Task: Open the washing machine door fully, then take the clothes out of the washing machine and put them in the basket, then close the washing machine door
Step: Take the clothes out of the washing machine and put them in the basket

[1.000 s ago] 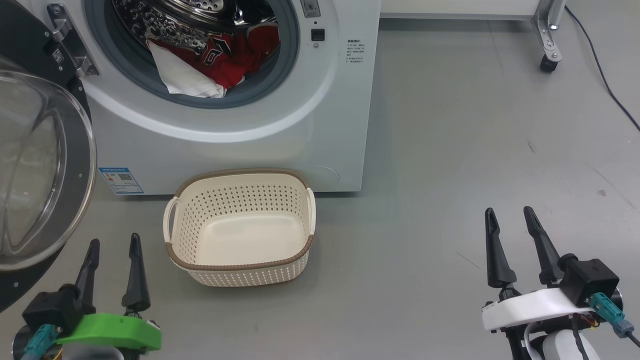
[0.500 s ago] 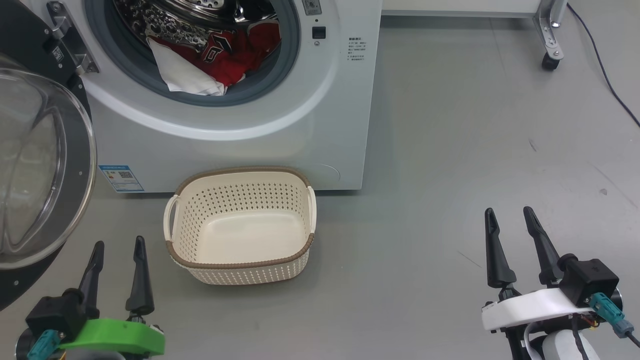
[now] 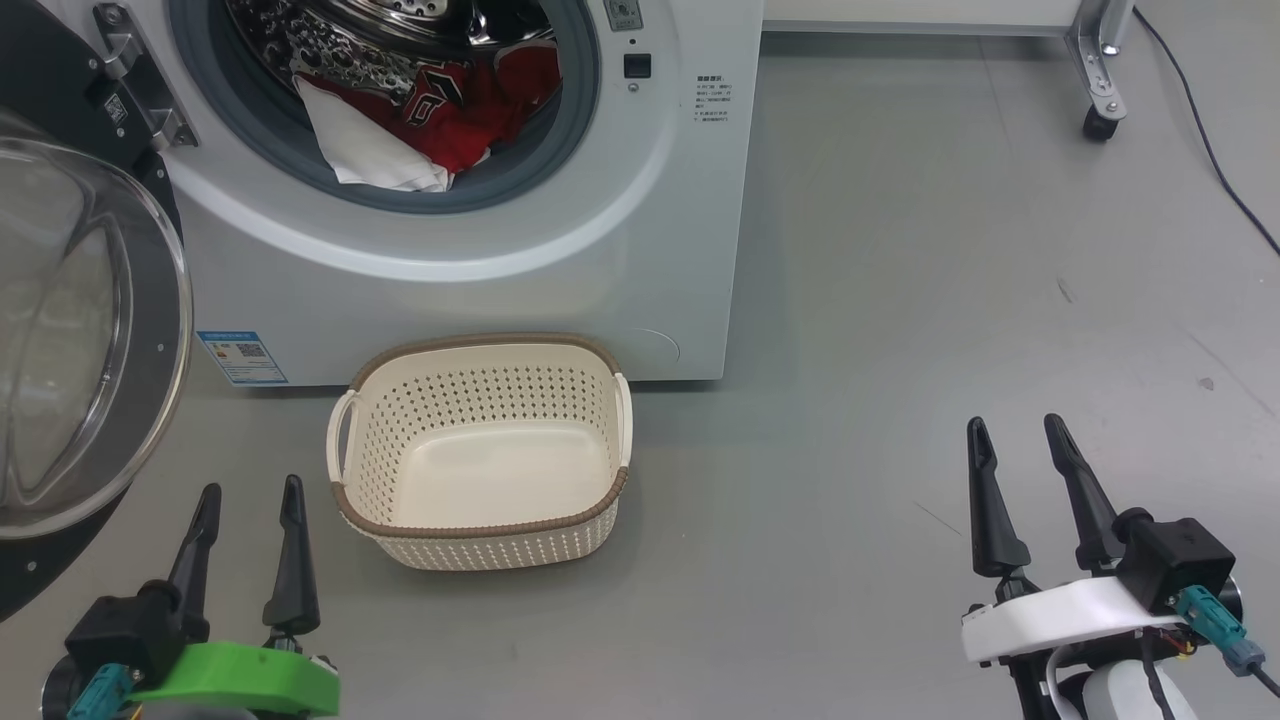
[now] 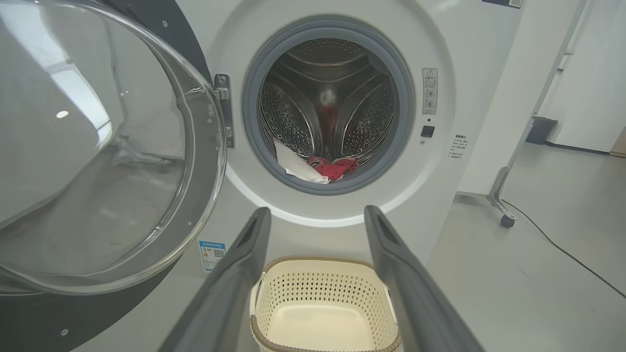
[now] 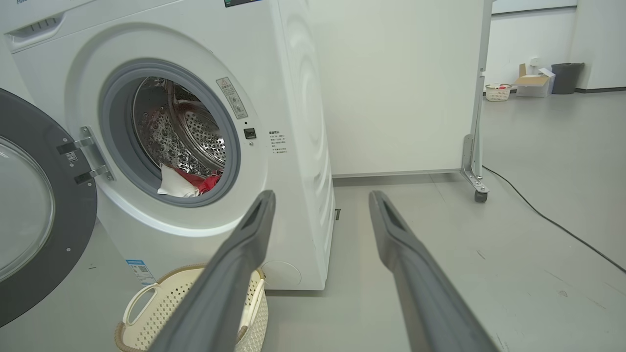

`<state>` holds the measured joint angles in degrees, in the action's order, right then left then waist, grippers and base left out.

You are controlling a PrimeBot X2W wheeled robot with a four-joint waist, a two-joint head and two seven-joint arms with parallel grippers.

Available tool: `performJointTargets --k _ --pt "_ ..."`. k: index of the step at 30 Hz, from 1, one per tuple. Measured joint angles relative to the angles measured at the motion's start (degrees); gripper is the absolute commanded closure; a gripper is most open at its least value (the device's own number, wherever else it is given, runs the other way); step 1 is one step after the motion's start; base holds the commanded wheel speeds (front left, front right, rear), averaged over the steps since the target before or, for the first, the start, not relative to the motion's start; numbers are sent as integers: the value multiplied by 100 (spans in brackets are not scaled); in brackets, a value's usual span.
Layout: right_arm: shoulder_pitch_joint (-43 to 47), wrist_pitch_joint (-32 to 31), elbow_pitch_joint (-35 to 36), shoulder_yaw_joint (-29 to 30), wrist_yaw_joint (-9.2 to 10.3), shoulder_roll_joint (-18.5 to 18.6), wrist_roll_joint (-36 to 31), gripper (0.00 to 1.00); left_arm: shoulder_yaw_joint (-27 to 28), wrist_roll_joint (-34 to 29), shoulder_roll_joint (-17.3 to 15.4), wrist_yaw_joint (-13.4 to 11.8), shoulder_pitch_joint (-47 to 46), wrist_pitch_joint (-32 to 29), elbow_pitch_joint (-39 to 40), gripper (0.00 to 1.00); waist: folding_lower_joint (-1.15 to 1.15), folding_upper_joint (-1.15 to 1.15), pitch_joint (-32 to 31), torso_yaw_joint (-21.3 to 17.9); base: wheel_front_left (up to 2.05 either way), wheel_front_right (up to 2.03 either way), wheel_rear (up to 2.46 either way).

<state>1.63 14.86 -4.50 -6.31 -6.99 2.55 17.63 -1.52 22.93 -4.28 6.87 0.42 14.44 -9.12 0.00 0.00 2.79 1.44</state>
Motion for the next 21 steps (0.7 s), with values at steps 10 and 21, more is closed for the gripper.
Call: performJointTargets --k 10,21 --pt "0 0 -19 -25 0 -1 1 0 -116 77 10 3 18 0 114 0 0 0 -22 -3 13 -13 0" --pt "0 0 -31 -32 0 -3 1 0 -121 126 0 5 84 0 220 0 0 0 -19 6 56 -56 0"
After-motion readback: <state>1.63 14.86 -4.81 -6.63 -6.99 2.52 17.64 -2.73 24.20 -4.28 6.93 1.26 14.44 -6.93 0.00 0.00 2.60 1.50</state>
